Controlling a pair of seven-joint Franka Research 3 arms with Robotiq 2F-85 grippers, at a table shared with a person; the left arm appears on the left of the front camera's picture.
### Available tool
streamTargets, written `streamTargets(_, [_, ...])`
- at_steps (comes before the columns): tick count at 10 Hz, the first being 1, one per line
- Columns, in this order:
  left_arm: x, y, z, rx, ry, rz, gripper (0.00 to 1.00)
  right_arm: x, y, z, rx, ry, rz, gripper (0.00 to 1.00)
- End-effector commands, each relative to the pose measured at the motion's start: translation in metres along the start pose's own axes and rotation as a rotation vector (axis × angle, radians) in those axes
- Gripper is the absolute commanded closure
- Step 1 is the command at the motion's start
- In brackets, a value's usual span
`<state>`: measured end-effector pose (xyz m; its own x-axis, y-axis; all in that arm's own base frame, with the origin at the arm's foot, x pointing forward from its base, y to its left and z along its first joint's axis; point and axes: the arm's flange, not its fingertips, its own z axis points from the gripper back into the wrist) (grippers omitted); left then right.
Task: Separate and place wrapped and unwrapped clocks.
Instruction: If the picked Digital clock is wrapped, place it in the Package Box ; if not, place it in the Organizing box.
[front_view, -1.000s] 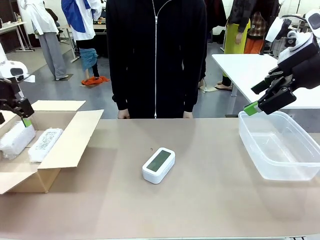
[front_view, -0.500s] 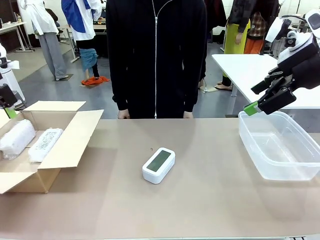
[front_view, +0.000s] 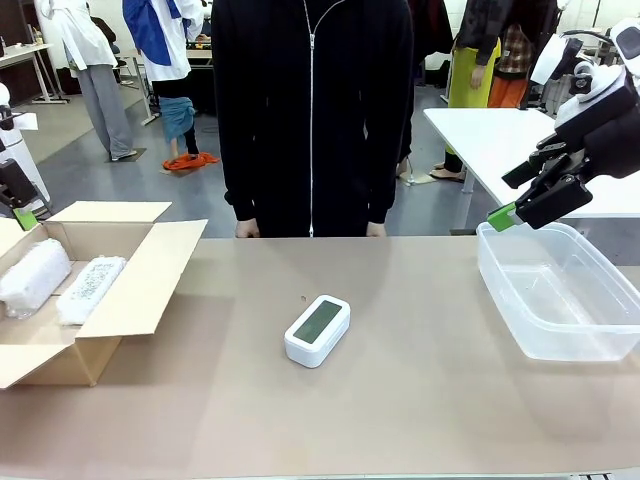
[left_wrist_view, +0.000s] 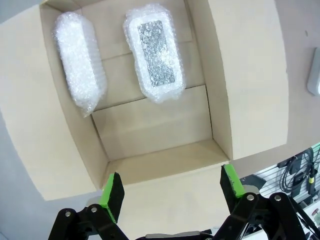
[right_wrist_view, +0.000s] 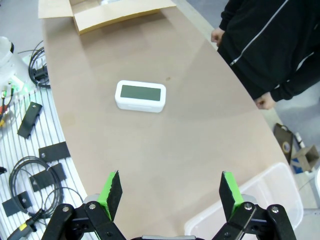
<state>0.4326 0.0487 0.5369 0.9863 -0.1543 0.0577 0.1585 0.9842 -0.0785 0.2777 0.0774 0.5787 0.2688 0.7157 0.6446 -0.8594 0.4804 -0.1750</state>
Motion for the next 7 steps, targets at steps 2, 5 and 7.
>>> streamTargets(2, [-0.0011, -0.0005, 0.0065, 0.006, -0.024, -0.001, 0.00, 0.0000, 0.0002, -0.0018, 0.020, -0.009, -0.002, 0.00])
streamTargets(5, [-0.0011, -0.0005, 0.0065, 0.006, -0.024, -0.001, 0.00, 0.0000, 0.0002, -0.0018, 0.020, -0.009, -0.002, 0.00])
streamTargets(7, [-0.0011, -0.0005, 0.0065, 0.006, -0.024, -0.001, 0.00, 0.0000, 0.0002, -0.0018, 0.020, -0.009, -0.002, 0.00])
